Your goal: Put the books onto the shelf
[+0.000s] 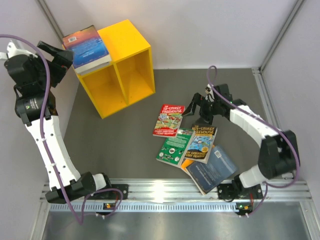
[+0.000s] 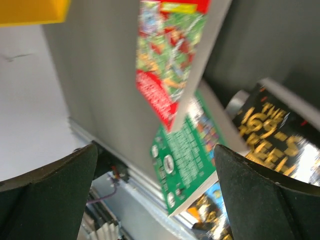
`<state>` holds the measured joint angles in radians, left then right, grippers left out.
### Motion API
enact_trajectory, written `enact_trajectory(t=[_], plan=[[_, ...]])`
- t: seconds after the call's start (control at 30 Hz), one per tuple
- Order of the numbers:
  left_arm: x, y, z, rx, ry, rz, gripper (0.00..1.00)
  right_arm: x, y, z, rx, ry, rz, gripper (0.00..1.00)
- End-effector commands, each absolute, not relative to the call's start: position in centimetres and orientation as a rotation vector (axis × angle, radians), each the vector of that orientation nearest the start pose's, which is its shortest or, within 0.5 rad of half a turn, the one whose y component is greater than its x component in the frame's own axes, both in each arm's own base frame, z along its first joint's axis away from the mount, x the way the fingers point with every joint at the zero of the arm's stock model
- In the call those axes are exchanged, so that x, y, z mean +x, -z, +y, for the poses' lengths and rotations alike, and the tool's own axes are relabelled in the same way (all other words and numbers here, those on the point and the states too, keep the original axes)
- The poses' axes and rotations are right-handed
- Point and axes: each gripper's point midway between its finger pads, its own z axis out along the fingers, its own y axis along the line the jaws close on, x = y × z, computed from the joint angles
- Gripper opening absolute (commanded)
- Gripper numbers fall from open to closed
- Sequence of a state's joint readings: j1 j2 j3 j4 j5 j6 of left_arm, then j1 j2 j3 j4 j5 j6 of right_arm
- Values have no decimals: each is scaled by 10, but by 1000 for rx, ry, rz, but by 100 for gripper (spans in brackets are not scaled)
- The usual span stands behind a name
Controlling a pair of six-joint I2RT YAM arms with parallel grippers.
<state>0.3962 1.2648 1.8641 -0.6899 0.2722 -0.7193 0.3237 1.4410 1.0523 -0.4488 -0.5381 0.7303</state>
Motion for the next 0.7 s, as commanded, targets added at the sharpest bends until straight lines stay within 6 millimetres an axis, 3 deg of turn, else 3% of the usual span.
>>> enact_trajectory(t=[0.0, 0.17, 0.4, 0.67], plan=[[342, -456, 62, -786, 433, 1644, 99, 327, -127, 204, 228, -891, 2610, 100], [329, -449, 51, -763, 407, 1676, 99, 357, -89, 221, 259, -963, 2619, 100], [317, -441, 45, -734, 347, 1728, 99, 381, -64, 245, 348, -1053, 2608, 100], [322, -443, 49, -720, 309, 1743, 99, 380, -31, 262, 357, -989, 2691, 100]])
